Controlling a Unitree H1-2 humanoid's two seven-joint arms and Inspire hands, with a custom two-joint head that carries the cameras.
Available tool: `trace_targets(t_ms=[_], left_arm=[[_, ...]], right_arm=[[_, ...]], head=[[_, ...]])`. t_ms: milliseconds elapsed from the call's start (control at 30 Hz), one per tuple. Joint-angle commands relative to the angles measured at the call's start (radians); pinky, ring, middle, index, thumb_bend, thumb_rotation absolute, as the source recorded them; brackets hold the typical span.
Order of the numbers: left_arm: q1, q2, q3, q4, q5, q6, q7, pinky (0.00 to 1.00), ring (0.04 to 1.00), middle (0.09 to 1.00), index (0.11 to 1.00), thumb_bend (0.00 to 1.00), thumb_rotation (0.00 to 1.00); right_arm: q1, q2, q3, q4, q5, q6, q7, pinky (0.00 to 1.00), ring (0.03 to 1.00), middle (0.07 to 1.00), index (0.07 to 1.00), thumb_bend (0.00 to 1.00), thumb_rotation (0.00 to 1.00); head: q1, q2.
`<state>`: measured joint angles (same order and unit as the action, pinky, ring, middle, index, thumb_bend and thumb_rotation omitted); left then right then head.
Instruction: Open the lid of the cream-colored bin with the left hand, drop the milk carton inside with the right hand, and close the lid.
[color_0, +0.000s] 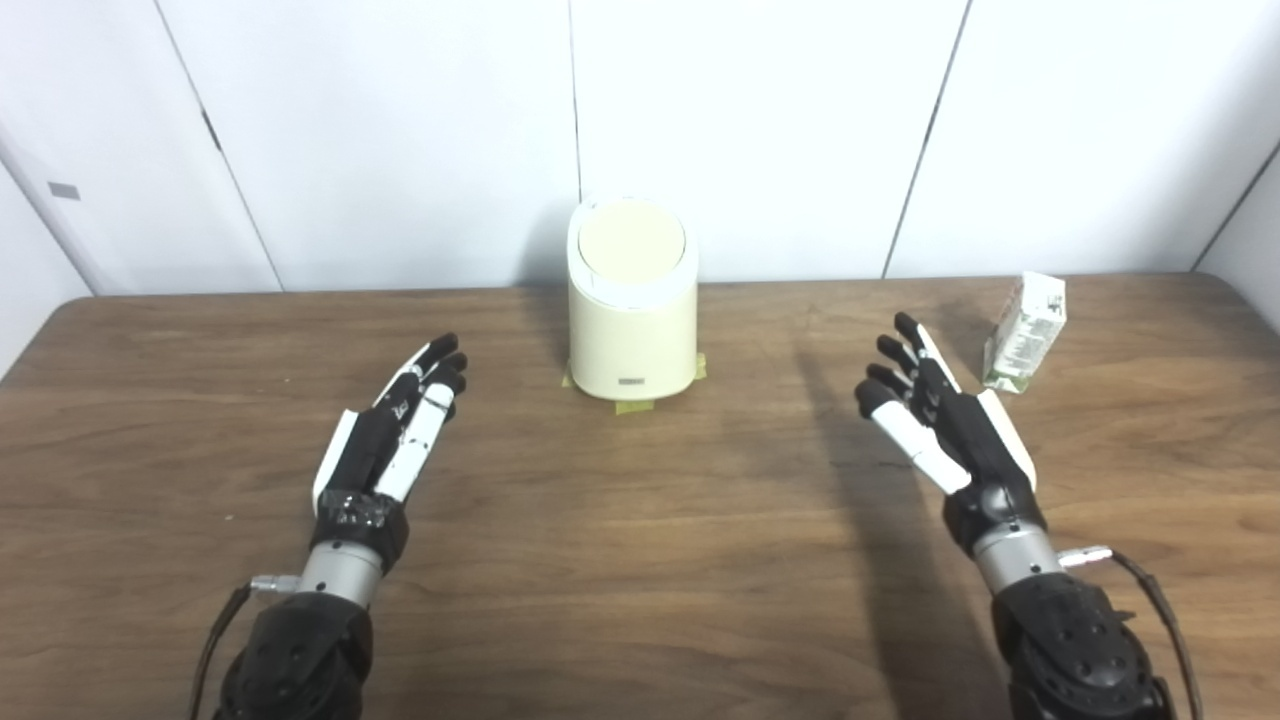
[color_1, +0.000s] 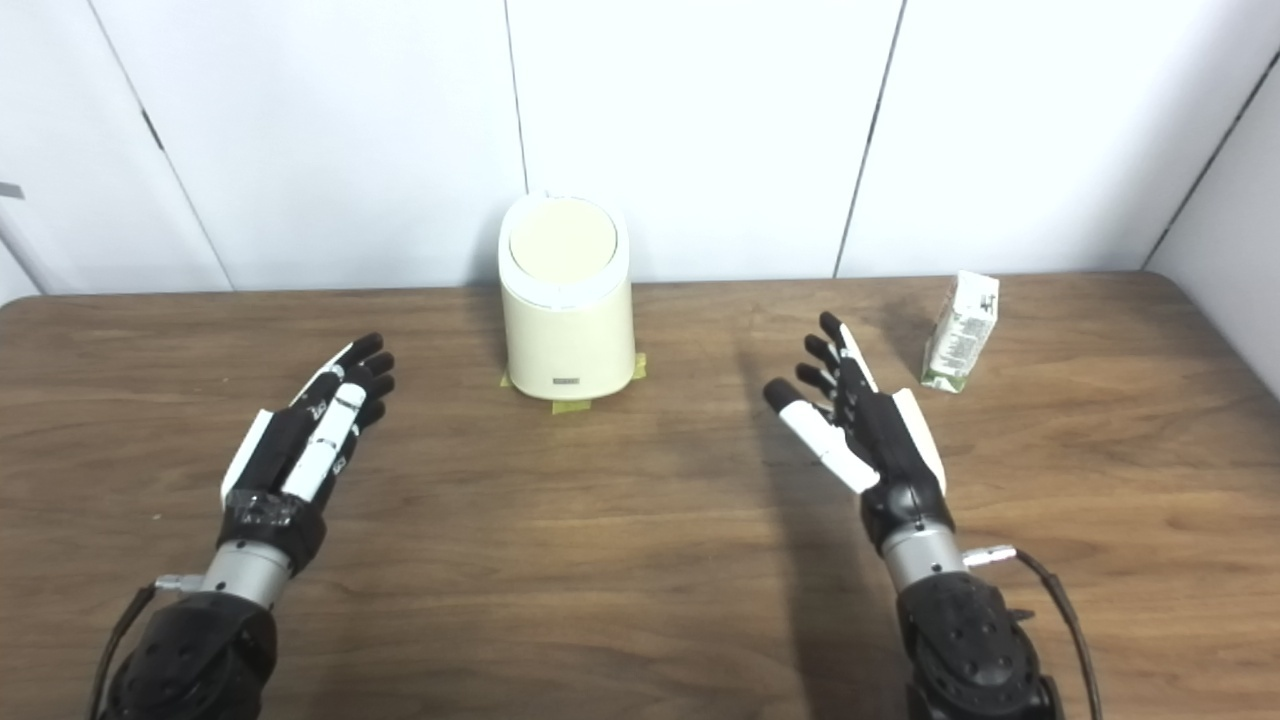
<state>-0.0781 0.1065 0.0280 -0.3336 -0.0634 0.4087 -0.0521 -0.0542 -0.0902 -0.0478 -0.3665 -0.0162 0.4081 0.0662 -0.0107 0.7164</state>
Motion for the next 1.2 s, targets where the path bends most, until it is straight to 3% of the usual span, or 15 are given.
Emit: trace_targets(t_ms=[0, 300, 567, 1067, 1167], left_arm=[[-0.024, 0.006, -0.002, -0.007, 0.003, -0.043, -0.008, 0.97, 0.938, 0.925, 0.917, 0.36, 0.72], [-0.019, 0.0, -0.003, -0.003, -0.001, -0.041, -0.006, 0.96, 0.938, 0.934, 0.923, 0.41, 0.81], [-0.015, -0.018, -0.004, 0.011, -0.005, -0.053, -0.001, 0.96, 0.932, 0.931, 0.925, 0.41, 0.89], [-0.018, -0.008, -0.002, 0.038, -0.01, -0.076, -0.017, 0.98, 0.946, 0.939, 0.937, 0.41, 0.84], [-0.022, 0.0, -0.008, 0.046, 0.012, -0.085, -0.013, 0.97, 0.932, 0.927, 0.93, 0.43, 0.78]], right_arm=[[-0.032, 0.005, -0.012, -0.026, 0.034, -0.013, 0.002, 0.89, 0.96, 0.985, 0.991, 0.57, 0.88], [-0.023, 0.033, -0.016, -0.028, 0.063, -0.007, -0.013, 0.91, 0.961, 0.976, 0.965, 0.63, 0.99], [-0.022, 0.044, -0.003, -0.031, 0.058, 0.007, -0.02, 0.89, 0.96, 0.976, 0.958, 0.62, 1.0], [-0.02, 0.039, -0.003, -0.014, 0.067, -0.005, -0.024, 0.89, 0.958, 0.973, 0.962, 0.61, 1.0], [-0.017, 0.038, -0.001, -0.01, 0.066, -0.011, -0.025, 0.88, 0.954, 0.97, 0.961, 0.6, 1.0]], head=[[-0.002, 0.001], [-0.005, 0.001], [-0.007, -0.002], [0.0, -0.028], [-0.003, -0.039]])
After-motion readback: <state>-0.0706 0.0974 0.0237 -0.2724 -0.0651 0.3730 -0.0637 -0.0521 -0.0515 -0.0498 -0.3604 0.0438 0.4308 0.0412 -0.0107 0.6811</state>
